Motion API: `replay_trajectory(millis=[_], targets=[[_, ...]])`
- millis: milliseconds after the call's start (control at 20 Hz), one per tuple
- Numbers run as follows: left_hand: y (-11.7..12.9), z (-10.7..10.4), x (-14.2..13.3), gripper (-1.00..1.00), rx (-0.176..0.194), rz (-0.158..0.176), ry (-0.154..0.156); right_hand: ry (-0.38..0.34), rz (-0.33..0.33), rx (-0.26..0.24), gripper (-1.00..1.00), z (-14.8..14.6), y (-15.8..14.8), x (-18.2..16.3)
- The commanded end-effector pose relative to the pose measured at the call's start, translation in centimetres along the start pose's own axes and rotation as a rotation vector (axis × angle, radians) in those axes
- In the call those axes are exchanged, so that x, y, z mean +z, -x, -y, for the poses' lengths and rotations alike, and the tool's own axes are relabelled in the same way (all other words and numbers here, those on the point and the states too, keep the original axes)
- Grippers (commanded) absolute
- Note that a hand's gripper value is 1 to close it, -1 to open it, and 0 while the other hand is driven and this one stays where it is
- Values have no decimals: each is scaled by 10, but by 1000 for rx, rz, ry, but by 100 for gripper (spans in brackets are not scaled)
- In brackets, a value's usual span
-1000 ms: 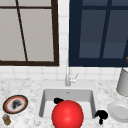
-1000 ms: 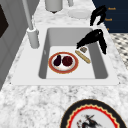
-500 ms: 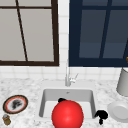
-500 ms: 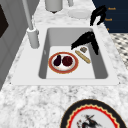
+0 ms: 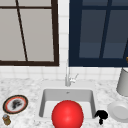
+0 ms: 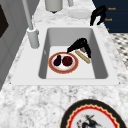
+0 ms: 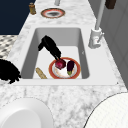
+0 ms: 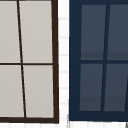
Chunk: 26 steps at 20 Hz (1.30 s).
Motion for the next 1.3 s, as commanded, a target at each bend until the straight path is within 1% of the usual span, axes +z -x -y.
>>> replay_trajectory(millis=[0,100,200,400,500,550,600,650,750,850,950,1000,1050,1100,1150,1200,1250], targets=[[33,7,6,-100,2,-46,-40,0,0,0,0,0,0,0],[52,10,9,-100,3,-39,-33,0,0,0,0,0,0,0],[71,13,12,-100,6,-37,-33,0,0,0,0,0,0,0],[102,13,20,-100,28,-28,-29,0,0,0,0,0,0,0],[113,26,23,-100,2,-18,-11,0,0,0,0,0,0,0],[117,34,24,-100,3,-3,0,0,0,0,0,0,0,0],[122,40,24,-100,-2,-4,2,0,0,0,0,0,0,0],[126,43,26,-100,-36,-5,25,0,0,0,0,0,0,0],[139,44,30,-100,-104,10,62,0,0,0,0,0,0,0],[152,46,35,-100,-173,9,108,0,0,0,0,0,0,0],[156,43,36,-100,-166,10,122,0,0,0,0,0,0,0],[158,41,37,100,-158,19,119,0,0,0,0,0,0,0],[152,36,40,100,-165,52,171,0,0,0,0,0,0,0],[144,31,37,100,-156,67,187,0,0,0,0,0,0,0],[136,25,34,100,-177,73,209,0,0,0,0,0,0,0],[129,20,32,100,-160,84,219,0,0,0,0,0,0,0],[127,19,31,100,-151,83,216,0,0,0,0,0,0,0]])
